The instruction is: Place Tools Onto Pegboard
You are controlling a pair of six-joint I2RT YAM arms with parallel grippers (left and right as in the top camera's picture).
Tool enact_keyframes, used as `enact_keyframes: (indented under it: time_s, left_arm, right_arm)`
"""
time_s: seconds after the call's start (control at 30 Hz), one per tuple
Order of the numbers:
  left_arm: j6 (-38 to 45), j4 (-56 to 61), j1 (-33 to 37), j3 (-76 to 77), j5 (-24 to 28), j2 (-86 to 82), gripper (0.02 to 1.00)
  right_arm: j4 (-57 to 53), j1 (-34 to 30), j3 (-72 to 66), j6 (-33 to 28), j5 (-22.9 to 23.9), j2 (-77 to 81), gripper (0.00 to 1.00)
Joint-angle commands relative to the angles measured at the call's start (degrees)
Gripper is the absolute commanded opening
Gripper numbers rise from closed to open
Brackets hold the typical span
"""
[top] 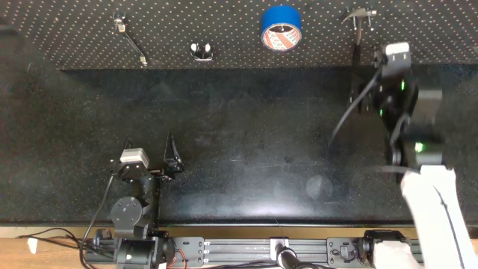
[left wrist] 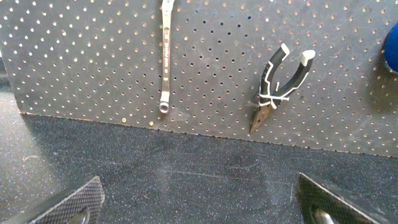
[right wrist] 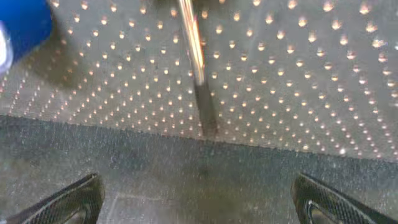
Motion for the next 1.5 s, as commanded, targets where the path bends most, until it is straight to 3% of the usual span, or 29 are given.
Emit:
enact_keyframes:
  time_s: [0.03,0.13,0.5,0.67,0.87,1.0,1.07,1.13,1.5]
  left_arm:
    - [0.72,-0.31,-0.22,-0.13,0.17,-0.48,0.996]
    - [0.72,-0.31,-0.22,-0.13,0.17,-0.48,0.996]
    - [0.72,-0.31,-0.22,-0.13,0.17,-0.48,0.996]
    - [0.72,-0.31,-0.22,-0.13,0.17,-0.48,0.996]
    - [0.72,-0.31,-0.22,-0.13,0.17,-0.48,0.996]
    - [0.72,-0.31,-0.22,-0.13,0.17,-0.48,0.996]
    - [0.72,-0.31,-0.22,-0.13,0.17,-0.48,0.996]
    - [0.72,-0.31,-0.22,-0.13,0.17,-0.48,0.996]
    - [0.72,-0.31,-0.22,-0.13,0.17,-0.48,0.993]
  right_arm:
    - [11.78,0.22,-16.48,3.85,1.20,-9.92,0.978]
    - [24.90,0.24,-28.06,7.08,1.22,-17.77,0.978]
    - [29.00,0.26,-41.94,14.69,1.92,-33.53,0.978]
    - [24.72,0.28,-41.90,15.74,2.32,-38.05,0.978]
    - [3.87,0.22,-41.90,18.71,2.23,-53.75,0.978]
    - [3.56,0.24,-41.90,16.70,1.73,-55.71,0.978]
    - [3.54,0.24,-41.90,6.27,1.11,-57.83,0.982]
    - [3.54,0.22,-41.90,1.68,1.18,-61.44,0.978]
    - [3.78,0.28,-41.88,1.03,-0.11,-63.73,0.980]
